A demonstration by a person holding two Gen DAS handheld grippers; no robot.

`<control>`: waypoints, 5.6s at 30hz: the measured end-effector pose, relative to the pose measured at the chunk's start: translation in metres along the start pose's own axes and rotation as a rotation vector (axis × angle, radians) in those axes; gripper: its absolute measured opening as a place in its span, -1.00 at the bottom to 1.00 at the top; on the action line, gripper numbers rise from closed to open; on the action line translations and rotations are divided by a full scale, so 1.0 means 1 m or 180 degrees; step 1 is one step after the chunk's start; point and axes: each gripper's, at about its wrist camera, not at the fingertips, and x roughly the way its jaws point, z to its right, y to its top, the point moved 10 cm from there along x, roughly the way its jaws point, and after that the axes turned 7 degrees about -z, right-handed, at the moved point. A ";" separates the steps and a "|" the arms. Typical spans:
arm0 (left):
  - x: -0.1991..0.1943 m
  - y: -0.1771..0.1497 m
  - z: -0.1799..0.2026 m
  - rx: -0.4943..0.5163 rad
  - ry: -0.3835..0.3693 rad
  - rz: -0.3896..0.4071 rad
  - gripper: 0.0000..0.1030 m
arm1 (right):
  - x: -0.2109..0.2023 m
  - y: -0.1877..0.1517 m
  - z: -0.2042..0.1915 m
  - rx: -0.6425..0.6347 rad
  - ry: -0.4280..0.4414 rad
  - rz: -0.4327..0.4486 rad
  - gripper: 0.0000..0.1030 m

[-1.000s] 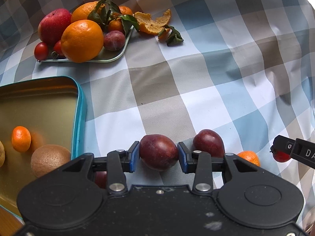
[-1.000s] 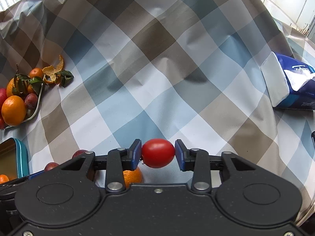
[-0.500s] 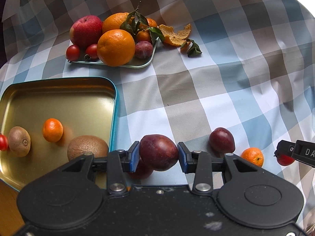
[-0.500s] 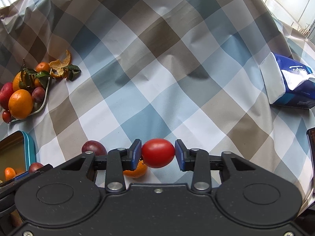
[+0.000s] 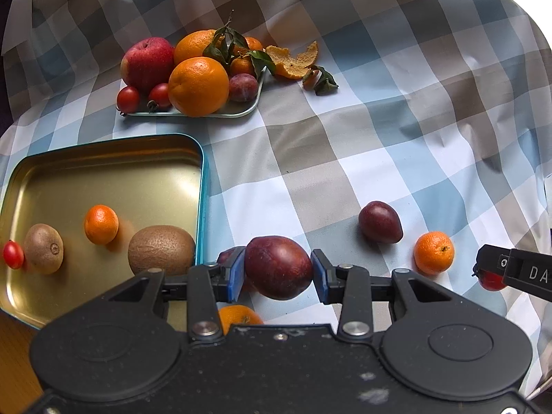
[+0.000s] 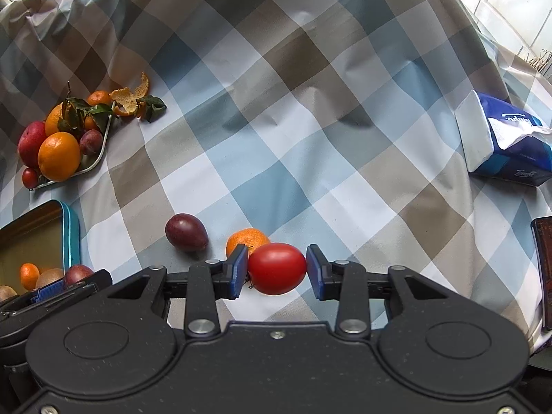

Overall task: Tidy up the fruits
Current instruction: 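Carry the red tomato and the dark red plum over the gold tray, then open both grippers to release tomato and plum into the tray, then move both tools away from the tray toward loose tangerines on the cloth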

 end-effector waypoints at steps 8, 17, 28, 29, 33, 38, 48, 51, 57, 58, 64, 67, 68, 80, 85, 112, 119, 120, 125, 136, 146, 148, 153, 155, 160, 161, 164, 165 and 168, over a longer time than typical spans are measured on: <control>-0.010 -0.010 -0.010 -0.0069 -0.0020 0.0005 -0.22 | 0.003 -0.031 -0.008 -0.0101 0.0079 -0.0187 -0.10; -0.017 -0.011 -0.028 -0.0204 0.0081 0.0015 -0.22 | 0.007 -0.052 -0.022 -0.0217 0.0121 -0.0305 -0.10; -0.017 -0.015 -0.055 -0.0295 0.0219 -0.0018 -0.22 | 0.009 -0.050 -0.047 -0.0376 0.0160 -0.0312 -0.10; -0.017 -0.016 -0.058 -0.0308 0.0228 -0.0022 -0.22 | 0.009 -0.050 -0.050 -0.0394 0.0169 -0.0315 -0.10; -0.020 -0.018 -0.073 -0.0400 0.0247 -0.0028 -0.22 | 0.011 -0.049 -0.064 -0.0478 0.0193 -0.0344 -0.10; -0.025 -0.021 -0.088 -0.0495 0.0249 -0.0002 -0.22 | 0.014 -0.051 -0.082 -0.0580 0.0221 -0.0369 -0.10; -0.026 -0.028 -0.134 -0.0761 0.0320 -0.0039 -0.22 | 0.005 -0.047 -0.120 -0.0747 0.0349 -0.0242 -0.10; -0.025 -0.031 -0.153 -0.0913 0.0337 -0.0058 -0.22 | 0.001 -0.046 -0.134 -0.0811 0.0408 -0.0178 -0.10; -0.025 -0.040 -0.194 -0.1203 0.0418 -0.0103 -0.22 | -0.008 -0.046 -0.166 -0.0950 0.0603 -0.0072 -0.10; -0.026 -0.041 -0.199 -0.1232 0.0441 -0.0105 -0.22 | -0.009 -0.047 -0.172 -0.0987 0.0645 -0.0058 -0.10; -0.023 -0.046 -0.227 -0.1349 0.0574 -0.0142 -0.22 | -0.018 -0.055 -0.204 -0.1235 0.0800 0.0037 -0.10; -0.022 -0.049 -0.233 -0.1369 0.0571 -0.0158 -0.22 | -0.021 -0.059 -0.216 -0.1333 0.0847 0.0067 -0.10; -0.022 -0.049 -0.234 -0.1371 0.0574 -0.0160 -0.22 | -0.021 -0.061 -0.219 -0.1359 0.0861 0.0078 -0.10; -0.017 -0.052 -0.242 -0.1385 0.0605 -0.0204 -0.22 | -0.023 -0.073 -0.244 -0.1552 0.0988 0.0120 -0.09; -0.022 -0.046 -0.239 -0.1331 0.0596 -0.0105 -0.19 | -0.027 -0.075 -0.248 -0.1594 0.1021 0.0188 -0.09; -0.011 -0.053 -0.234 -0.1320 0.0476 -0.0402 -0.18 | -0.001 -0.065 -0.215 -0.1274 0.0542 -0.0244 -0.09; -0.012 -0.052 -0.227 -0.1246 0.0464 -0.0402 -0.18 | 0.003 -0.057 -0.198 -0.1174 0.0374 -0.0288 -0.09; -0.012 -0.051 -0.225 -0.1232 0.0465 -0.0399 -0.18 | 0.004 -0.055 -0.196 -0.1147 0.0364 -0.0300 -0.09; -0.014 -0.048 -0.213 -0.1122 0.0454 -0.0380 -0.18 | 0.009 -0.050 -0.182 -0.1037 0.0323 -0.0351 -0.09; -0.014 -0.037 -0.170 -0.0811 0.0373 -0.0328 -0.18 | 0.015 -0.044 -0.149 -0.0855 0.0239 -0.0378 -0.09; -0.014 -0.029 -0.115 -0.0501 0.0156 -0.0283 -0.18 | 0.022 -0.034 -0.104 -0.0545 0.0129 -0.0372 -0.09; -0.014 -0.029 -0.105 -0.0433 0.0151 -0.0269 -0.18 | 0.023 -0.032 -0.095 -0.0484 0.0102 -0.0361 -0.09; -0.016 -0.026 -0.078 -0.0243 0.0200 -0.0169 -0.18 | 0.027 -0.029 -0.073 -0.0339 0.0035 -0.0353 -0.09; -0.018 -0.025 -0.067 -0.0149 0.0253 -0.0112 -0.18 | 0.028 -0.029 -0.066 -0.0296 0.0012 -0.0355 -0.09; -0.018 -0.026 -0.033 0.0151 0.0311 -0.0038 -0.18 | 0.031 -0.028 -0.049 -0.0202 -0.0043 -0.0323 -0.10; -0.016 -0.028 -0.025 0.0223 0.0328 -0.0045 -0.18 | 0.032 -0.028 -0.047 -0.0189 -0.0050 -0.0321 -0.10; -0.011 -0.032 -0.005 0.0429 0.0412 -0.0047 -0.17 | 0.034 -0.029 -0.038 -0.0144 -0.0093 -0.0326 -0.10; -0.010 -0.033 0.000 0.0494 0.0446 -0.0046 -0.17 | 0.035 -0.029 -0.036 -0.0131 -0.0101 -0.0326 -0.10; -0.005 -0.035 0.011 0.0604 0.0493 -0.0063 -0.17 | 0.037 -0.030 -0.027 -0.0076 -0.0137 -0.0335 -0.10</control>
